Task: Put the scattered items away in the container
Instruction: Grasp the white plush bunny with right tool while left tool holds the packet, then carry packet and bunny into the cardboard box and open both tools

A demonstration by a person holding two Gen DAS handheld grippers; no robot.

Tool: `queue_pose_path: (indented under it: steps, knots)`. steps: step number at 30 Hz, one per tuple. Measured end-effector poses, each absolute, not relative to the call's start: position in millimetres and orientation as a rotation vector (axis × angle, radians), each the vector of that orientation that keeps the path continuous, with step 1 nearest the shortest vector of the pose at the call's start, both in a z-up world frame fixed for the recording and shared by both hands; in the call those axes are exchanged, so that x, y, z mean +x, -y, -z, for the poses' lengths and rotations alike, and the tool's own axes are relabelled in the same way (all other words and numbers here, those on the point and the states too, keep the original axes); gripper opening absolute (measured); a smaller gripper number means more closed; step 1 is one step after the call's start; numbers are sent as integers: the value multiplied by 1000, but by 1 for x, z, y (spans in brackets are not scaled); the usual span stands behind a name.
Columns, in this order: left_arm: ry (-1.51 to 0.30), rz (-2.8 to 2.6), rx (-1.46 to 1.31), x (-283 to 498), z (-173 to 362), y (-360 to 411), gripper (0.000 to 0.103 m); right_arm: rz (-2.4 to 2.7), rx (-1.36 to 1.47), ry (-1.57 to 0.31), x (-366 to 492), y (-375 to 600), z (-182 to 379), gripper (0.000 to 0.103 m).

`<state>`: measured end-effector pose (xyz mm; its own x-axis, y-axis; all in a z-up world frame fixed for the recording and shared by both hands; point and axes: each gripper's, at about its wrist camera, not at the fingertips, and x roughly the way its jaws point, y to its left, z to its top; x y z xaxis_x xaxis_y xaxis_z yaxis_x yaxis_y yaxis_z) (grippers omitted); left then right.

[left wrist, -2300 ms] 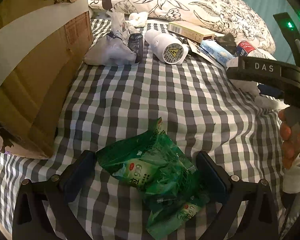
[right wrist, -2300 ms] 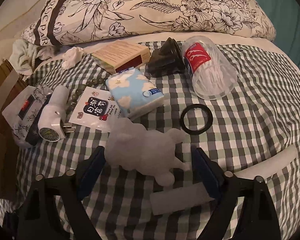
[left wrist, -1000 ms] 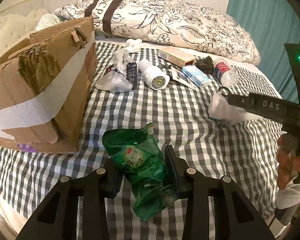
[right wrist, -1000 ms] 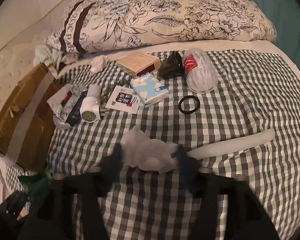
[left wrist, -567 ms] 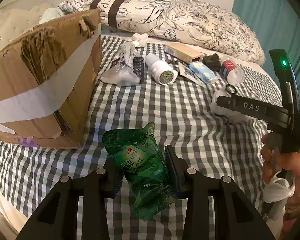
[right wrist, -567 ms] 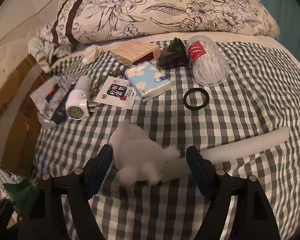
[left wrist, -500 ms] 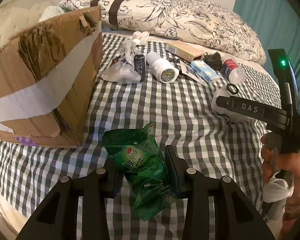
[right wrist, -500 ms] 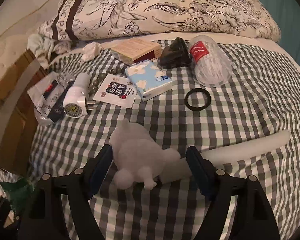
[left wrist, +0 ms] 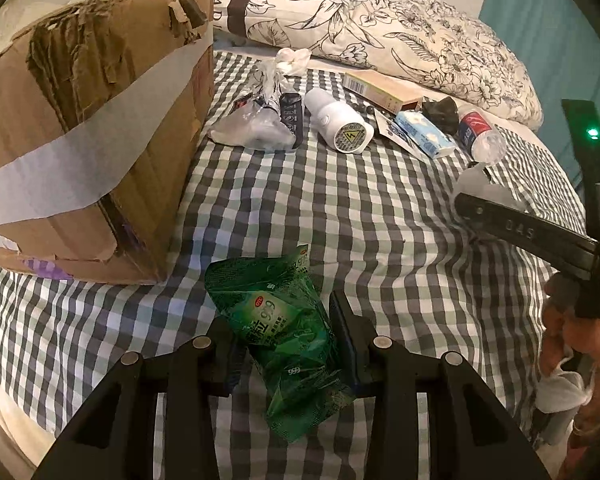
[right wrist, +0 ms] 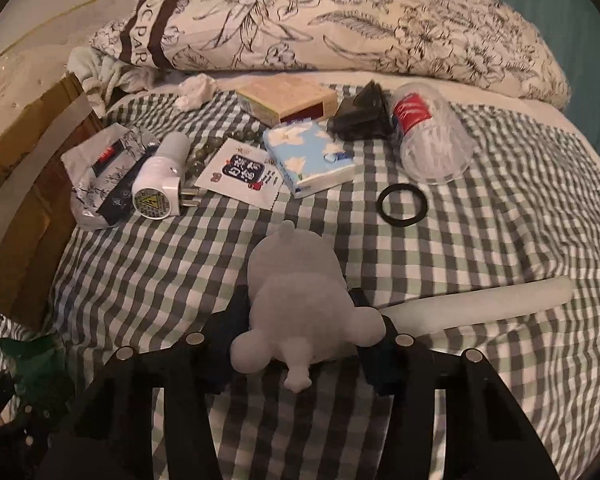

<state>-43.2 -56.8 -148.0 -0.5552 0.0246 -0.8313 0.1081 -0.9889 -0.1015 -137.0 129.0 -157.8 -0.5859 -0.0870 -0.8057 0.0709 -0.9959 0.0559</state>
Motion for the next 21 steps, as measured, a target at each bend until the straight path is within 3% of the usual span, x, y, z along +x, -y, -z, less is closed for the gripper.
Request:
queue_pose_path:
  steps: [21]
  knots:
    - [-197,2760,1368,-25,105,48,39,2669,1293,63,-55,-137,96,49]
